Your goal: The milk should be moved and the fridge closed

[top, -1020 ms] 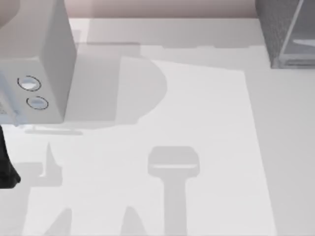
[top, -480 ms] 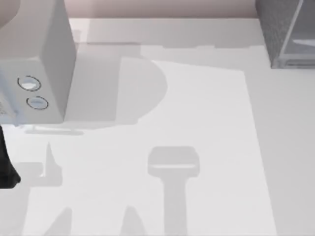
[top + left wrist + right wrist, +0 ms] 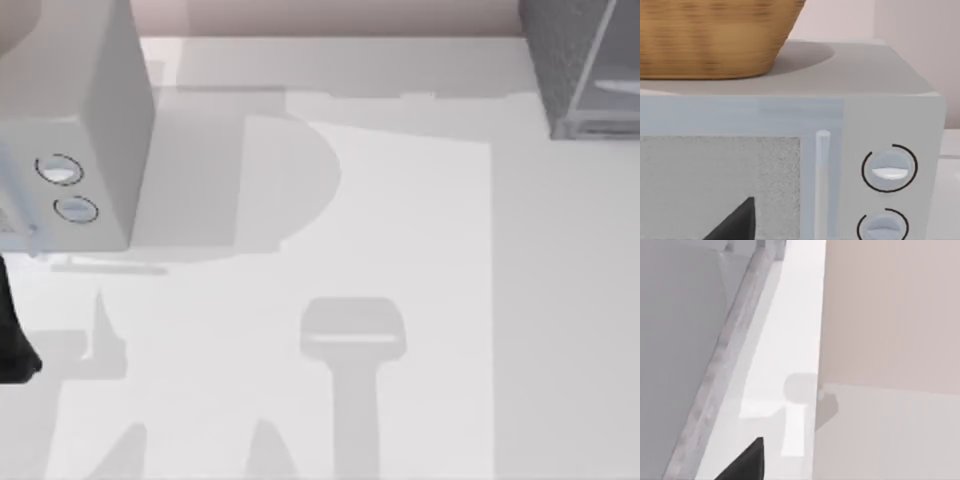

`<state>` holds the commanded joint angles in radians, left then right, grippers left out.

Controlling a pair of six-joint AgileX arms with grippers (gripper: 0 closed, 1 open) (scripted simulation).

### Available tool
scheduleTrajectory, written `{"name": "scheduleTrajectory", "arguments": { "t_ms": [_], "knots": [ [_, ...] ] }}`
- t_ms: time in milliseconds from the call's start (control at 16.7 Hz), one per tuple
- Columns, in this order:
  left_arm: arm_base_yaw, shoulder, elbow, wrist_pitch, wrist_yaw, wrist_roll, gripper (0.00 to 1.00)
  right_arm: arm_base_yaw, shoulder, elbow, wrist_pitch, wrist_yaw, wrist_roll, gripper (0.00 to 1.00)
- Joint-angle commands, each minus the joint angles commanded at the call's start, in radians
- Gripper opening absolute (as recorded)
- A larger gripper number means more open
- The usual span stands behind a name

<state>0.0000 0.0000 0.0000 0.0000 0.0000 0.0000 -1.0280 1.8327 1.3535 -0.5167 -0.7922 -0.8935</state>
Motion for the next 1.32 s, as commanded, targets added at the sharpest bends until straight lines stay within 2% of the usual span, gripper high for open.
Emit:
{"name": "scheduleTrajectory", "arguments": {
  "t_ms": [180, 300, 840, 1020, 1320],
  "knots": [
    [0.0, 0.0, 0.0, 0.0, 0.0, 0.0, 1.0, 0.069, 0.001, -0.023, 0.135, 0.019, 0.161, 1.0],
    [0.0, 0.0, 0.0, 0.0, 0.0, 0.0, 1.0, 0.09, 0.003, -0.04, 0.187, 0.026, 0.22, 1.0],
    [0.0, 0.0, 0.0, 0.0, 0.0, 0.0, 1.0, 0.117, -0.012, -0.061, 0.218, 0.053, 0.261, 1.0],
    [0.0, 0.0, 0.0, 0.0, 0.0, 0.0, 1.0, 0.226, -0.045, -0.098, 0.266, 0.143, 0.343, 1.0],
    [0.0, 0.0, 0.0, 0.0, 0.0, 0.0, 1.0, 0.516, -0.118, -0.195, 0.383, 0.371, 0.542, 1.0]
  ]
}}
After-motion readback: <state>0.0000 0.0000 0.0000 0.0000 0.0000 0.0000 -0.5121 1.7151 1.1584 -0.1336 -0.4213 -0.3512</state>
